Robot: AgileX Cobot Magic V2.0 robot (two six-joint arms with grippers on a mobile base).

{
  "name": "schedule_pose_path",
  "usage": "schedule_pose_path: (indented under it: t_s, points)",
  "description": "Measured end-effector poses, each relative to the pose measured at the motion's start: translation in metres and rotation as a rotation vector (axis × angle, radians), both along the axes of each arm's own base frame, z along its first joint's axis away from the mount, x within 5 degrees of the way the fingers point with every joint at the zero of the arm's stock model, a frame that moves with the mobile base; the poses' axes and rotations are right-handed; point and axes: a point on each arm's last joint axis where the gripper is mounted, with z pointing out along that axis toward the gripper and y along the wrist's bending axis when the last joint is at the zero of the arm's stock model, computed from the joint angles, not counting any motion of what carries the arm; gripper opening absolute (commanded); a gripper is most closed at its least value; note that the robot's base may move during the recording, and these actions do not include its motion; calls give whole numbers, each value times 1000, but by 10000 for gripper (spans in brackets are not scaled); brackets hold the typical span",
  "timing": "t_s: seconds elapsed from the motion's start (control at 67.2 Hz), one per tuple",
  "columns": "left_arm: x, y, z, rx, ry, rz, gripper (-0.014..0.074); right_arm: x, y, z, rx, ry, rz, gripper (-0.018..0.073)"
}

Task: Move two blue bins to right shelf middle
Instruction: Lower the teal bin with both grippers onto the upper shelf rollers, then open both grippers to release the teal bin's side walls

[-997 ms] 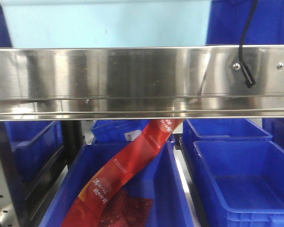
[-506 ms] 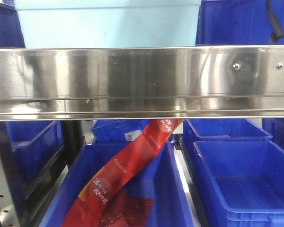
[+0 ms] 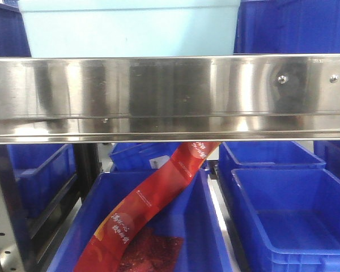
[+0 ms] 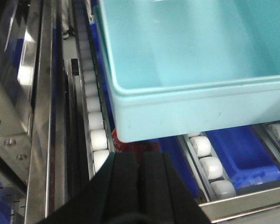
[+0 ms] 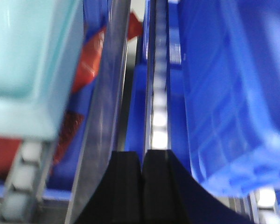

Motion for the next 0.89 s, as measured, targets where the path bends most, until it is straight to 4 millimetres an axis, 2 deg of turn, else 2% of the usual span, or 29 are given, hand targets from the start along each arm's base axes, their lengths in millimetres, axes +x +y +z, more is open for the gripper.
schedule_pose_path:
  t_s: [0.253,0.312,0.491,0.714,0.893]
  points:
    - [-51,17,-30,-30,-186,34,-111,-39,-15,-59,8,-55,67,-158]
    - [-63,21,-36,-42,-227,38,-111,-52,-20,-76,13,-72,86,-158]
    - [-100,31,-50,-72,-331,44,-111,-89,-32,-111,66,-197,141,-158]
    - [-131,40,-76,-104,-447,53,-111,-137,-50,-134,144,-386,186,-158]
    - [-149,45,-98,-124,-520,59,-111,-177,-68,-136,210,-568,196,-158]
